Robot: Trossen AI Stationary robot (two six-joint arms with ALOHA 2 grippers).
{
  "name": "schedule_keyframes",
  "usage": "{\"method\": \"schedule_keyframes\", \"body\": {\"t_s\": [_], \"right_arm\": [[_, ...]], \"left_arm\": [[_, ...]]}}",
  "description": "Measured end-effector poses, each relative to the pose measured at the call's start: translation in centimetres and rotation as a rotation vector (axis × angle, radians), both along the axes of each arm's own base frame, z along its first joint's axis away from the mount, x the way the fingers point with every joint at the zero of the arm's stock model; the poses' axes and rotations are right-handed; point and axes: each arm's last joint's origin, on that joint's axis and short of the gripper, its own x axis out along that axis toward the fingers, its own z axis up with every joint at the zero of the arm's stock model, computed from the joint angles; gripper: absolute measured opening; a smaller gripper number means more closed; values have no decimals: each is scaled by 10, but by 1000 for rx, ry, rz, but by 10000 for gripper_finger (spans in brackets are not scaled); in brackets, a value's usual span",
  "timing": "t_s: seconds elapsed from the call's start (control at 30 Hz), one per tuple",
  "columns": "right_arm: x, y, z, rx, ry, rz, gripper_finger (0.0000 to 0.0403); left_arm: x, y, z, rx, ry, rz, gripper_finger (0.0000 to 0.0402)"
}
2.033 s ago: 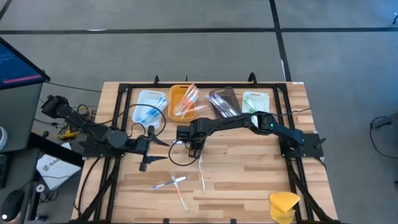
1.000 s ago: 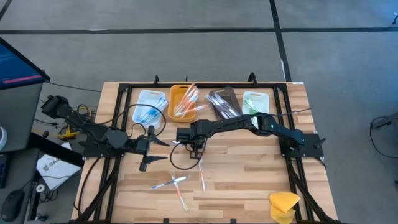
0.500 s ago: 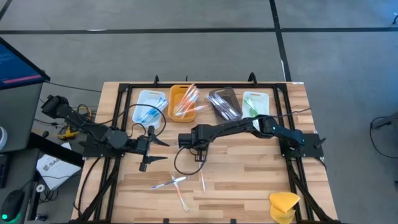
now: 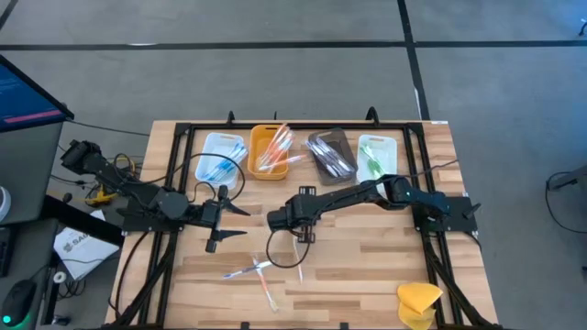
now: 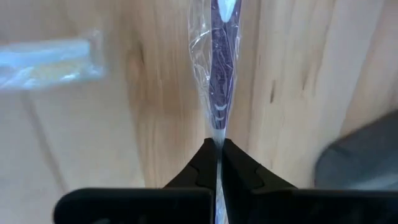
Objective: Pick & Place Toothbrushes
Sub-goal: Put the violet toothbrush into the gray bin
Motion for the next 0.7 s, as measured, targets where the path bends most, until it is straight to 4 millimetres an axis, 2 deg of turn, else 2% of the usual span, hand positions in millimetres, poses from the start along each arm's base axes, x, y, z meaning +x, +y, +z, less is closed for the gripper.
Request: {"method": "schedule_keyframes", "body": {"t_s": [0.23,0.47,0.7], "right_arm": [[-6,12,18,-50,-34,3,0],[-32,21,62,-172,-51,-75,0],[-65,38,120,-249,-198,-110,0]], "left_arm": [[0,0,0,1,2,0,222],[0,0,0,2,3,0,222],[-1,0,1,0,1,0,222]]}}
